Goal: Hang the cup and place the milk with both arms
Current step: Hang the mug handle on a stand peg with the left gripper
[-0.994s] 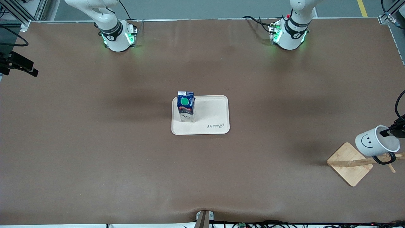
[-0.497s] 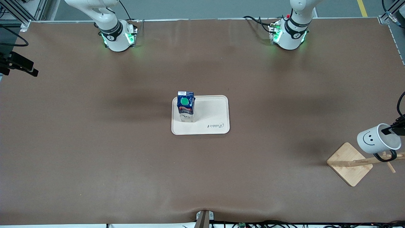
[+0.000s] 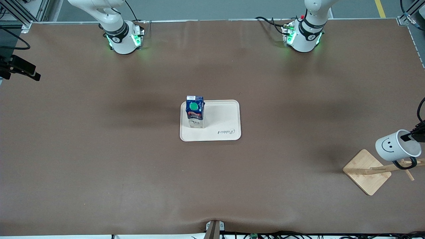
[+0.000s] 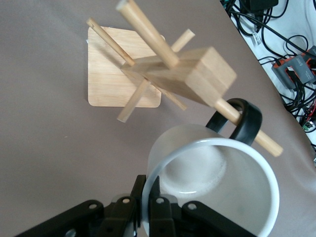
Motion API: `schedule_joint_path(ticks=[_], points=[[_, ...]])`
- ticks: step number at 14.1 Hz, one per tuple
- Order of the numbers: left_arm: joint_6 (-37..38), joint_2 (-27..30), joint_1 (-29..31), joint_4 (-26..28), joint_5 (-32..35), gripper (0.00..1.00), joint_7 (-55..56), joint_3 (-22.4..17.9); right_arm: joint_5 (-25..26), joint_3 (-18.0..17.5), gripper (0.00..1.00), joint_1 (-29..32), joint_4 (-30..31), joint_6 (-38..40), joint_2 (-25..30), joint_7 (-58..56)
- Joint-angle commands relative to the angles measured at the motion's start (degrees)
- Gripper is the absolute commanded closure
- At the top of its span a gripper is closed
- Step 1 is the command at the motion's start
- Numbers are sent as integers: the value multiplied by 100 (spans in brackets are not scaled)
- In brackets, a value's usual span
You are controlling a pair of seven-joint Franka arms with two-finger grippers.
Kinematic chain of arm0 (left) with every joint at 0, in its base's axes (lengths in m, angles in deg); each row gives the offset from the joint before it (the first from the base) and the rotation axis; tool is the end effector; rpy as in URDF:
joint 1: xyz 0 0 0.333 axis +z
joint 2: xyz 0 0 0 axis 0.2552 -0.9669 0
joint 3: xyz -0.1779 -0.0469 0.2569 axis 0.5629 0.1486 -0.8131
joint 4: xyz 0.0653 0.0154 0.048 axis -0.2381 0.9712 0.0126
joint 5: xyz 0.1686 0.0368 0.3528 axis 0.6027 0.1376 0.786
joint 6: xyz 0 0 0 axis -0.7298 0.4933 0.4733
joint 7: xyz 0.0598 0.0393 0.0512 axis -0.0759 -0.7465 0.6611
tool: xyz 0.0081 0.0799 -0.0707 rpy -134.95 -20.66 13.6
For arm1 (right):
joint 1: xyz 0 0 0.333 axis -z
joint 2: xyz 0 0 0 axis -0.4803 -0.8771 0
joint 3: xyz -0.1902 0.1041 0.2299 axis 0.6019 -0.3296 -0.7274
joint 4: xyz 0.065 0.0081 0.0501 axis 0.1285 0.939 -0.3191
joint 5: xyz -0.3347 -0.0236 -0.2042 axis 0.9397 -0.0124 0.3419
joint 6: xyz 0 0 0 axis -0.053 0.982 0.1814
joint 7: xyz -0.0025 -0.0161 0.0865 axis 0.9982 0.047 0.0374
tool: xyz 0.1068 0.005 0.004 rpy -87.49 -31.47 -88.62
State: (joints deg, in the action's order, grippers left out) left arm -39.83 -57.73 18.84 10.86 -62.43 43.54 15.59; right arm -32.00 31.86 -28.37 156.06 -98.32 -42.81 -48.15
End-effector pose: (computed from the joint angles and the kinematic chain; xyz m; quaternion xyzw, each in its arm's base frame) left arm 0.6436 0.2062 0.4711 0.9177 0.3597 0.0126 0.1680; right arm 0.5322 -0.0399 0.6572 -0.9986 0.0369 0.0354 0.0106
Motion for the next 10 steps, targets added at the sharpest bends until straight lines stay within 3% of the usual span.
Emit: schedule_joint_path(ticks=[1, 2, 5, 6, 10], points=[[20, -142, 47, -9, -103, 84, -188, 22, -92, -98, 0, 55, -15, 61, -95, -42], [-15, -186, 47, -17, -103, 72, -259, 22, -100, -98, 0, 37, -15, 53, -122, -51], [-85, -213, 47, -26, -129, 7, -504, 22, -65, -116, 0, -208, -15, 0, -725, -113], [-85, -204, 39, -44, -156, 0, -523, 22, -74, -116, 0, -227, -49, 61, -1111, -104], [-68, -81, -119, -61, -77, 0, -409, 92, 49, -116, 0, -288, -181, -123, -1212, -113]])
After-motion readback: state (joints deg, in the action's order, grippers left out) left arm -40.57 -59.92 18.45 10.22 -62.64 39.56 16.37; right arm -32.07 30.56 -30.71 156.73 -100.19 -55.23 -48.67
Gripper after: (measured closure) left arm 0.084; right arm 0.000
